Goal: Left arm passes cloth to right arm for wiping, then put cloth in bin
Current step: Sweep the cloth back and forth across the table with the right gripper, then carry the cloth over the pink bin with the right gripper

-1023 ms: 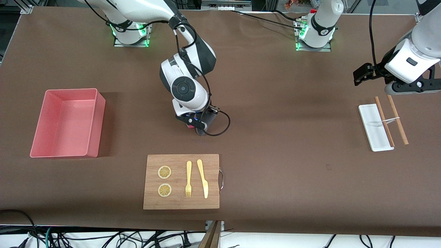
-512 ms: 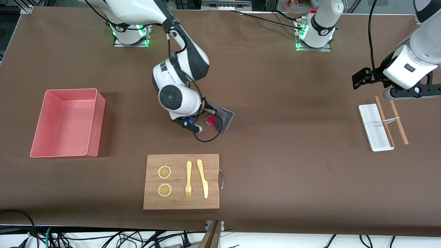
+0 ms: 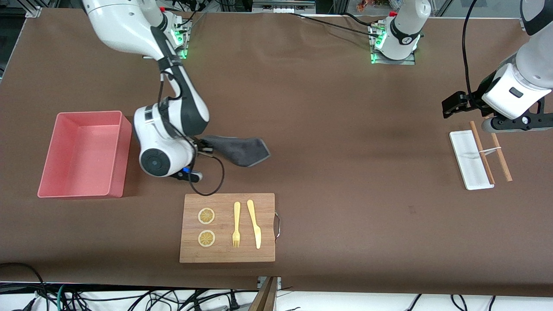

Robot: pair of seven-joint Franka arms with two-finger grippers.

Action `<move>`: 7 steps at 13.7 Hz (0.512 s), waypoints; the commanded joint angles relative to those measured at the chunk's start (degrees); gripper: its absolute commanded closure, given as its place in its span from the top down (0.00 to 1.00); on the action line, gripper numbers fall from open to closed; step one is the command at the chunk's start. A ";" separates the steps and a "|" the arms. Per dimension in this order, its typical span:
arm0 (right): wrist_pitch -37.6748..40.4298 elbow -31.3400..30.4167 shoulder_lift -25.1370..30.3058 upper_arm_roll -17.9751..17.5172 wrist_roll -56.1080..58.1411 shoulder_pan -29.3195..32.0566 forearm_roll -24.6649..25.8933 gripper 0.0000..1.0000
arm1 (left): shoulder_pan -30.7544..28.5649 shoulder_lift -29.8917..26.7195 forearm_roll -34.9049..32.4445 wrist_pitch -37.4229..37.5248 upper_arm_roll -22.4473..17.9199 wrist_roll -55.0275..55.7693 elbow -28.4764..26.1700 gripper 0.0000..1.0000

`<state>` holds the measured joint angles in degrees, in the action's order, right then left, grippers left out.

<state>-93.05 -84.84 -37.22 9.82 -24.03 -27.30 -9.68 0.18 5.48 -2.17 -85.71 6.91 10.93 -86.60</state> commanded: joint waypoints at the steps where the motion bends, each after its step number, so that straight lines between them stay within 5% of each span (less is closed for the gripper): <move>1: 3.05 -0.33 1.71 1.94 6.25 -0.21 5.28 0.00 | 0.26 0.76 0.32 0.99 0.03 0.50 1.96 1.00; 7: 6.83 0.46 3.64 12.75 27.00 -0.21 5.38 0.00 | 0.26 0.76 0.24 0.99 0.03 0.50 2.05 1.00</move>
<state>-88.01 -84.49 -35.63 20.55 -1.73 -27.12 -5.09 0.19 5.49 -2.17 -85.71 6.92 10.93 -86.47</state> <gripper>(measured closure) 0.982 0.000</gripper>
